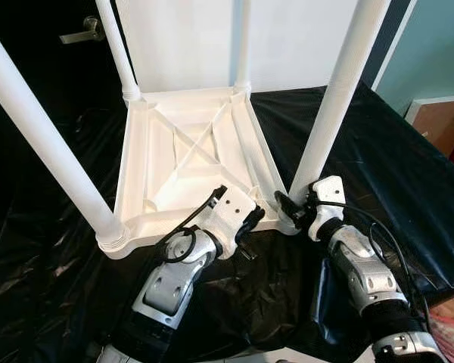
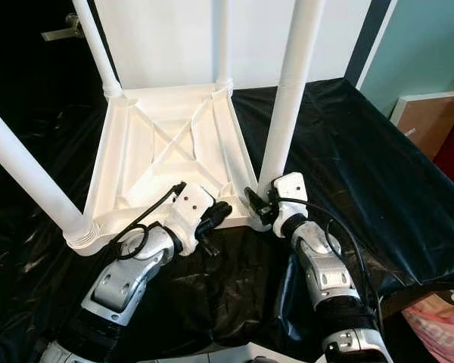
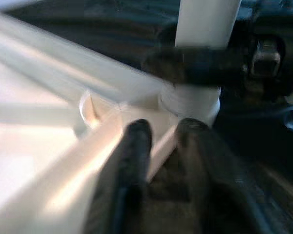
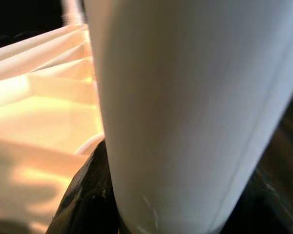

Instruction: Building children table

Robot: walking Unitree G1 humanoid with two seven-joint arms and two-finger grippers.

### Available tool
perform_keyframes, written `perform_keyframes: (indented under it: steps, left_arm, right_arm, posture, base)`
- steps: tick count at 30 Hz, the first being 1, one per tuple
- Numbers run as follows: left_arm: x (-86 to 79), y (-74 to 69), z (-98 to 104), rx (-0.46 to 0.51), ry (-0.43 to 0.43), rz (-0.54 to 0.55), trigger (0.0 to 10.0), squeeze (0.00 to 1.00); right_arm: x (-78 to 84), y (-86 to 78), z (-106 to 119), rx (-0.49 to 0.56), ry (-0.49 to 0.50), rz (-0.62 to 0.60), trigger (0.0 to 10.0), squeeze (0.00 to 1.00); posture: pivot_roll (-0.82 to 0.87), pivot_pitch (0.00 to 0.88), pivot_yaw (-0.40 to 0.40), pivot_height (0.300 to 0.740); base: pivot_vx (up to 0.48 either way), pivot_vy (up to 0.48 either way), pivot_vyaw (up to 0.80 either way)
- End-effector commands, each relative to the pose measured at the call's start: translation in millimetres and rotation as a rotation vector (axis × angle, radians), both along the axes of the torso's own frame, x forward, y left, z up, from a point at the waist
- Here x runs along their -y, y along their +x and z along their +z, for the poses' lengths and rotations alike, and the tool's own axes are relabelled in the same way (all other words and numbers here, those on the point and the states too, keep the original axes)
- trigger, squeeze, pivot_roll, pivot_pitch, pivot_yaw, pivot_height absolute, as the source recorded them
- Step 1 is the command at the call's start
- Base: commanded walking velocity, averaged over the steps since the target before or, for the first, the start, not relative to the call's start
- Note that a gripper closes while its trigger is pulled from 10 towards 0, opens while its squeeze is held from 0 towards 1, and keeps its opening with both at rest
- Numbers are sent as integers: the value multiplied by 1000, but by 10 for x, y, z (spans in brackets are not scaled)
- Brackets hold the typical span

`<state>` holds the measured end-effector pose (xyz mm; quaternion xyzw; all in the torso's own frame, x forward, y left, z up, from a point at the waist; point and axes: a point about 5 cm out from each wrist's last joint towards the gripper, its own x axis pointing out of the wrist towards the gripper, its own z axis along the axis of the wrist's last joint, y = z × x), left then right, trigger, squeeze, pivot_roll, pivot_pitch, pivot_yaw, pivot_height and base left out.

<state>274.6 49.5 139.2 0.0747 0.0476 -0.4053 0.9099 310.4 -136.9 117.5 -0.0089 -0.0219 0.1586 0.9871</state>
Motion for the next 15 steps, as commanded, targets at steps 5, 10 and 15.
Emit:
perform_keyframes:
  steps: [5,10,15]
  left_arm:
    - [4,-92,26,-23,-19,-100,10000,1000]
    - [-11,-91,30,-11,3,-73,10000,1000]
    - [-23,-89,52,-13,-7,-55,10000,0]
  right_arm:
    - [-42,-131,-284,-128,67,-208,10000,0]
    - [-175,-169,-258,-115,113,-251,10000,0]
    - [-252,-194,-190,-88,124,-248,10000,0]
  posture:
    - [-27,67,-30,740]
    - [-22,76,-32,740]
    - [-15,86,-34,740]
  base:
    - [0,0,0]
    - [0,0,0]
    - [0,0,0]
